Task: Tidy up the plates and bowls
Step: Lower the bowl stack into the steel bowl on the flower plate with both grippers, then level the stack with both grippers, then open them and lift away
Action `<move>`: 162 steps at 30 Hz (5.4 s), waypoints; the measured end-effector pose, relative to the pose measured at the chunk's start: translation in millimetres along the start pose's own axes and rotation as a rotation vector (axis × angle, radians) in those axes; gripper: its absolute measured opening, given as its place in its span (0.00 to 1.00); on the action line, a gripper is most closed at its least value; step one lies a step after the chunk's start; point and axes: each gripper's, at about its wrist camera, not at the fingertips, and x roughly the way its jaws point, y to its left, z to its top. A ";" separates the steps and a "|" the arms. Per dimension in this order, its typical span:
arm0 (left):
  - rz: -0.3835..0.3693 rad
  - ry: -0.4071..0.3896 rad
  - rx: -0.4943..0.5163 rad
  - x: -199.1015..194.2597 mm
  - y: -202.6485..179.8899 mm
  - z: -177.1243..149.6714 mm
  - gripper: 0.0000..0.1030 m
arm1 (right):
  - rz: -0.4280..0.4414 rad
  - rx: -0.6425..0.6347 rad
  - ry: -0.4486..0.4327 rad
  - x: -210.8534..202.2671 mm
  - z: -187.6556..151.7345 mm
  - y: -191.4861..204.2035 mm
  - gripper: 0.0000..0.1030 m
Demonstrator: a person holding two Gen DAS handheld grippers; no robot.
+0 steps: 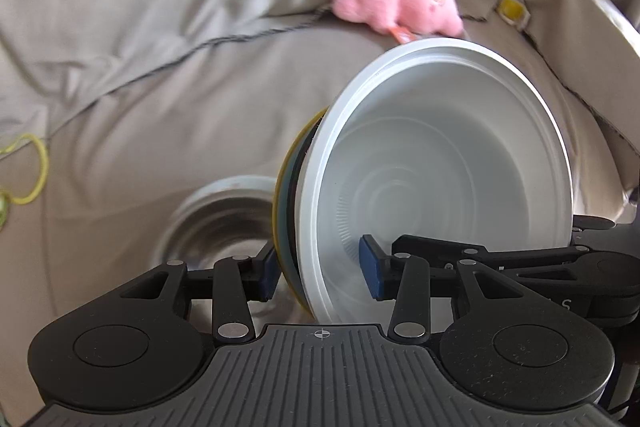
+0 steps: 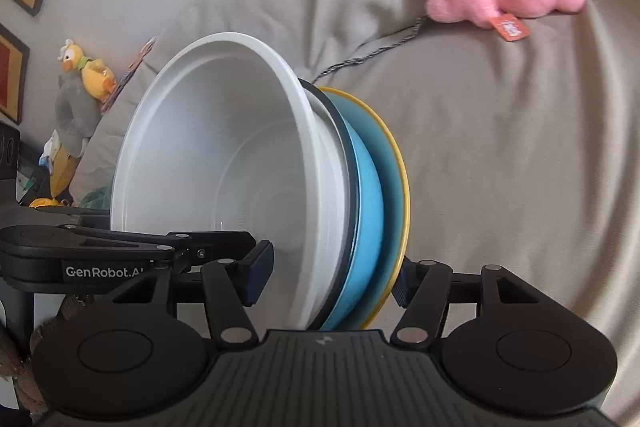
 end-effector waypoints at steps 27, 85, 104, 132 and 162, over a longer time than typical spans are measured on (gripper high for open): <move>-0.093 0.119 -0.252 55.5 122.0 -54.7 0.39 | -0.089 0.064 0.306 124.0 -9.3 52.4 0.60; 0.023 -0.214 -0.087 -21.9 101.6 -62.6 0.19 | -0.087 -0.231 0.053 60.6 -10.9 81.4 0.63; 0.005 -0.170 -0.154 26.4 104.9 -103.4 0.27 | -0.232 -0.194 0.098 92.3 -40.0 65.5 0.53; -0.065 -0.288 -0.278 4.5 125.6 -107.6 0.28 | -0.171 -0.192 0.000 64.7 -39.4 71.5 0.53; 0.036 -0.467 -0.245 -21.7 117.5 -108.3 0.26 | -0.247 -0.226 -0.160 53.4 -30.5 91.1 0.58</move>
